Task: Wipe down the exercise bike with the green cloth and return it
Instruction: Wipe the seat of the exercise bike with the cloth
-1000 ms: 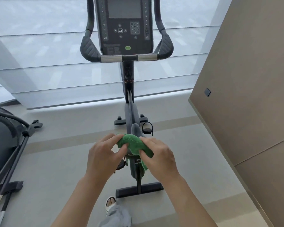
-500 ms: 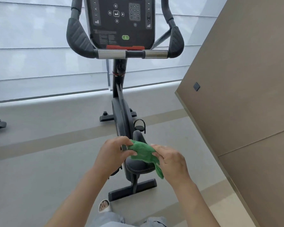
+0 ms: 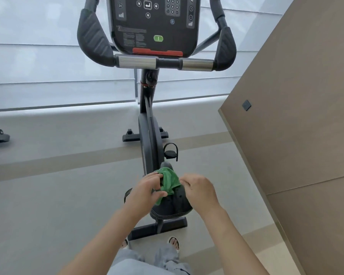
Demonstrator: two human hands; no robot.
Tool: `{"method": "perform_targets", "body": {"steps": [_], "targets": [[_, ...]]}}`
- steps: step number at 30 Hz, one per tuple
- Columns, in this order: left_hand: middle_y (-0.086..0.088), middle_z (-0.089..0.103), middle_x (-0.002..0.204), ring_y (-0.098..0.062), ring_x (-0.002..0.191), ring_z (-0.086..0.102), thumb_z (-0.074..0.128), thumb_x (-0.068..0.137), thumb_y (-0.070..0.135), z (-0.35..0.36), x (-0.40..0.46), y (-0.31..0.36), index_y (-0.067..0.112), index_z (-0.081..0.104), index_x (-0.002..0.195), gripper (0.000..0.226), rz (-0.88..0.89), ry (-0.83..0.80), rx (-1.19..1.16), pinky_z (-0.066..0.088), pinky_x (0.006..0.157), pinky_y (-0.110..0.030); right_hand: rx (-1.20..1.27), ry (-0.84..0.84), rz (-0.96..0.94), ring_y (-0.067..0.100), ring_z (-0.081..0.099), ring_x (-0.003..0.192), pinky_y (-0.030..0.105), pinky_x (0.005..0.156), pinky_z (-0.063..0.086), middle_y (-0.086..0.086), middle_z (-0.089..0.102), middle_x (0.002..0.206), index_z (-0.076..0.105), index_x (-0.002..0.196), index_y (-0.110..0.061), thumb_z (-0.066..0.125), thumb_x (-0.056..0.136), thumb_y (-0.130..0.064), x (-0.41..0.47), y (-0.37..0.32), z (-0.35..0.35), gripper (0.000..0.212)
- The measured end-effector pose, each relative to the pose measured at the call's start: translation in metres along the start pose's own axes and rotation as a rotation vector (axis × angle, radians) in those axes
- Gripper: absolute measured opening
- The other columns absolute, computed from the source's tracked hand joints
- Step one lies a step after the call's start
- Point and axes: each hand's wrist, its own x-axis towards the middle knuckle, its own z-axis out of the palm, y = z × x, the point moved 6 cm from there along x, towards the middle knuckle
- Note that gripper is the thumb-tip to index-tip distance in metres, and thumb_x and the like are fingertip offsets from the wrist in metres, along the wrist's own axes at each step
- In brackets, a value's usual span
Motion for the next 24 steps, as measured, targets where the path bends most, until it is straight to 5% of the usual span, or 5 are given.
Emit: {"method": "perform_targets", "body": {"steps": [2,8,15,21,24], "targets": [[0.003,0.069,0.132,-0.018,0.141,0.054,0.088,0.080,0.014,0.011,-0.008,-0.012,0.024,0.046,0.070,0.044,-0.042,-0.012,-0.021,0.047,0.107,-0.037,0.060,-0.160,0.008,0.019,0.067,0.104,0.038,0.090,0.056,-0.008,0.073,0.111,0.077,0.110,-0.024,0.070,0.096,-0.028,-0.001,0.010,0.033,0.016],[0.006,0.064,0.139,-0.017,0.144,0.050,0.089,0.080,0.017,0.006,-0.014,-0.027,0.027,0.045,0.068,0.047,-0.080,-0.037,0.086,0.042,0.113,-0.033,-0.008,-0.209,-0.055,0.024,0.040,0.145,0.045,0.115,0.043,0.000,0.041,0.159,0.037,0.159,-0.029,0.085,0.083,-0.038,-0.015,0.017,0.098,0.091],[0.004,0.060,0.146,-0.014,0.145,0.046,0.088,0.081,0.014,0.005,-0.019,-0.029,0.020,0.048,0.072,0.041,-0.045,0.043,0.127,0.026,0.109,-0.005,0.151,-0.069,-0.175,0.028,0.064,0.120,0.045,0.103,0.055,0.006,0.069,0.131,0.073,0.120,-0.007,0.069,0.090,-0.004,0.009,-0.004,0.085,0.030],[0.013,0.060,0.149,-0.006,0.149,0.038,0.084,0.086,0.014,-0.027,-0.004,-0.001,0.015,0.051,0.077,0.035,0.096,0.164,0.179,0.037,0.113,-0.024,0.137,0.081,-0.131,0.028,0.072,0.108,0.042,0.089,0.059,0.001,0.079,0.118,0.079,0.122,-0.019,0.062,0.100,-0.007,0.030,0.000,0.012,0.031],[0.012,0.063,0.145,-0.017,0.146,0.045,0.084,0.087,0.014,-0.044,-0.002,0.016,0.014,0.054,0.078,0.031,0.145,0.205,0.192,0.041,0.113,-0.032,0.125,0.157,-0.073,0.031,0.073,0.103,0.044,0.087,0.059,0.004,0.080,0.112,0.080,0.118,-0.016,0.062,0.096,0.001,0.032,0.014,-0.032,0.033]]}}
